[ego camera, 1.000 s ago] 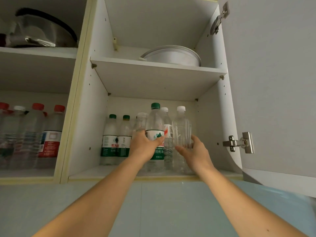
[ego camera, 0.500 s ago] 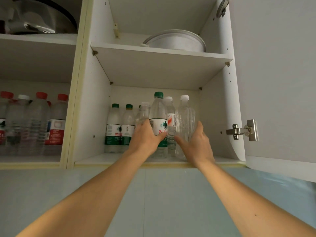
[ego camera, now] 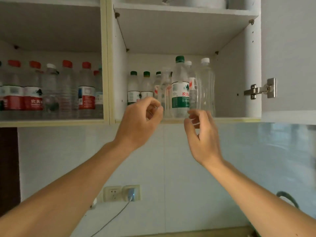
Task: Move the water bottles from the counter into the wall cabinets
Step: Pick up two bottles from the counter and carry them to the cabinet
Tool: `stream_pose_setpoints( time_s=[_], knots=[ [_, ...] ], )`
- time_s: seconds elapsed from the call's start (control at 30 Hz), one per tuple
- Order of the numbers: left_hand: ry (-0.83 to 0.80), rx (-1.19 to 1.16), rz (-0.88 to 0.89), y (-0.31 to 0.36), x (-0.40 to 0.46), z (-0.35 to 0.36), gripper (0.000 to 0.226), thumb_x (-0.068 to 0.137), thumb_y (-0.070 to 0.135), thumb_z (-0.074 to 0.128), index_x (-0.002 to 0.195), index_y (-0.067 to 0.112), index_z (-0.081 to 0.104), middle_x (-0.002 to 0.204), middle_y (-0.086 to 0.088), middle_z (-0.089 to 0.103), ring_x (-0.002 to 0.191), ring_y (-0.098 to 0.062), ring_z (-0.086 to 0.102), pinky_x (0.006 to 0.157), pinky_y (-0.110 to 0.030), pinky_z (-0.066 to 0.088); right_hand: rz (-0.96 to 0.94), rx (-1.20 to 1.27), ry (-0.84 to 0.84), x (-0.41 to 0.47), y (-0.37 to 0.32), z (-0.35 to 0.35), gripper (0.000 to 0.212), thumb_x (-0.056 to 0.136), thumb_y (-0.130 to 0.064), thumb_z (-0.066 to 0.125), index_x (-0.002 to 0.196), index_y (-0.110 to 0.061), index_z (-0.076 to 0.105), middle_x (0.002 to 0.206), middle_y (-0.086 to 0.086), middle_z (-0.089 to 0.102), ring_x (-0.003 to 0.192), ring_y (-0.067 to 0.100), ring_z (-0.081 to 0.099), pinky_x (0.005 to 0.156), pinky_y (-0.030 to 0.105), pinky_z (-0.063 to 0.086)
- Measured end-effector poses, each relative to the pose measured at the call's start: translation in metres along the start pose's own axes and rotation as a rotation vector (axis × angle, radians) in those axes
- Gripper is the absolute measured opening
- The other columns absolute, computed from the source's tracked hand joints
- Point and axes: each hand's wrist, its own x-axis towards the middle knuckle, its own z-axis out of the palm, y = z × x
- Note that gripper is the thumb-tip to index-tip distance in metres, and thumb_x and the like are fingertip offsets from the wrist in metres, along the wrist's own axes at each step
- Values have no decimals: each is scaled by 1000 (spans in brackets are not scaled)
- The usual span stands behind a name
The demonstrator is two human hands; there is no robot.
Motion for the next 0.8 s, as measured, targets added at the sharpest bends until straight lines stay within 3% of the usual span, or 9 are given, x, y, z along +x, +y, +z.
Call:
stream_pose_setpoints(
  time_s=[0.1, 0.17, 0.33, 0.57, 0.67, 0.8],
  knots=[
    [-69, -47, -98, -18, -51, -22, 16, 96, 39, 56, 96, 27, 67, 76, 12, 66, 71, -8, 66, 57, -25, 56, 96, 76, -107, -52, -20, 23, 26, 99, -30, 46, 110, -15, 64, 105, -1, 61, 90, 2, 57, 75, 7, 40],
    [-113, -68, -194, -36, -90, -37, 16, 95, 40, 56, 94, 28, 67, 79, 13, 68, 71, -10, 67, 58, -27, 57, 170, 91, -181, -88, -29, 39, 24, 100, -34, 42, 103, -23, 63, 102, -7, 62, 94, 0, 57, 76, 9, 41],
    [-233, -115, -554, -87, -208, -69, 13, 98, 32, 60, 88, 29, 68, 76, 3, 69, 66, -14, 67, 57, -31, 58, 527, 146, -416, -181, -40, 72, 19, 99, -41, 45, 92, -32, 61, 88, -3, 68, 85, 21, 64, 80, 48, 55],
    [-444, -86, -884, -139, -362, -93, 21, 98, 43, 55, 90, 29, 68, 80, 3, 71, 72, -15, 69, 60, -30, 59, 832, 35, -649, -305, -46, 109, 21, 100, -36, 53, 105, -20, 67, 94, 1, 72, 85, 23, 69, 85, 52, 56],
    [-555, -58, -977, -158, -408, -90, 24, 99, 44, 53, 97, 26, 68, 87, 4, 71, 79, -15, 68, 68, -32, 59, 967, 35, -736, -354, -51, 126, 23, 100, -31, 56, 113, -15, 65, 99, 4, 70, 87, 24, 70, 86, 52, 56],
    [-791, 91, -1030, -181, -472, -87, 24, 98, 37, 60, 111, 18, 67, 102, 5, 69, 94, -14, 65, 78, -27, 47, 1161, 16, -923, -415, -53, 143, 32, 95, -23, 65, 125, -11, 61, 109, 8, 65, 97, 29, 68, 91, 48, 56]
  ],
)
